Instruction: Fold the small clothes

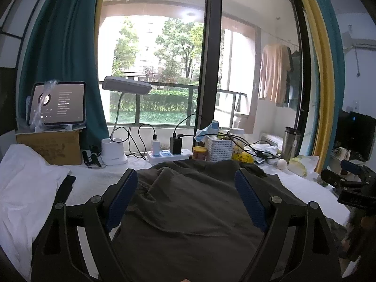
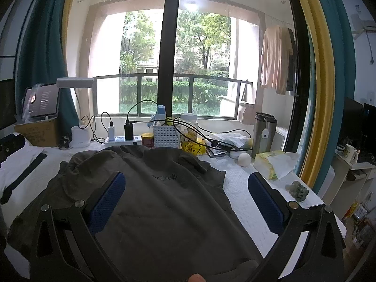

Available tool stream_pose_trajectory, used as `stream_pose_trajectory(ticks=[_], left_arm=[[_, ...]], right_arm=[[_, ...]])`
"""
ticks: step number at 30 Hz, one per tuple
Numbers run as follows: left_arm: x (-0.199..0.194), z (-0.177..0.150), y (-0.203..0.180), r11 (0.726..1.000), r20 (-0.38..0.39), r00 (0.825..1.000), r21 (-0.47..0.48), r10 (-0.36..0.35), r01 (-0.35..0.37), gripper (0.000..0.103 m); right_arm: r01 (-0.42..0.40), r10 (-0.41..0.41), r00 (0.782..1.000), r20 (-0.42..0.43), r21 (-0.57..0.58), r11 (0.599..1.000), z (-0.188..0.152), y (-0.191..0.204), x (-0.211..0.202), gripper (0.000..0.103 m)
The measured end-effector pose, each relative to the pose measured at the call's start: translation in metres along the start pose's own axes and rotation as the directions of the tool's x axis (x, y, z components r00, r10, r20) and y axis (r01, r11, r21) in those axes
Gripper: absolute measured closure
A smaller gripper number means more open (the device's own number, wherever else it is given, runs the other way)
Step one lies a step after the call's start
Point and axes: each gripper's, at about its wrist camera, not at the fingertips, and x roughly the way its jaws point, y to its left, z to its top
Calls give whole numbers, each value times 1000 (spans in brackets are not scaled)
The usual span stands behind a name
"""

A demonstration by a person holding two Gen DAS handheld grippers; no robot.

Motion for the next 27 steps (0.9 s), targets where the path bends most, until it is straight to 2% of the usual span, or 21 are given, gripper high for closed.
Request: stream_pose_trajectory(ticks=[6, 12, 21, 27], left_arm=[[20, 3, 1, 1000, -31, 999, 18, 15, -14, 16], [52, 8, 0, 1000, -93, 996, 14, 8, -7, 16], [115, 11, -1, 1000, -193, 981, 7, 5, -4, 16], [153, 9, 4, 1000, -252, 967, 5, 28, -28, 16]], right_arm=[[-12, 13, 998, -58, 19, 1000, 5, -4, 24, 0], [-12, 15, 992, -124, 28, 1000, 6, -12, 55, 0], [-24, 28, 978, -207, 21, 999, 13, -30, 115, 0], [-25, 30, 966, -255, 23, 999, 17, -46, 162, 0]])
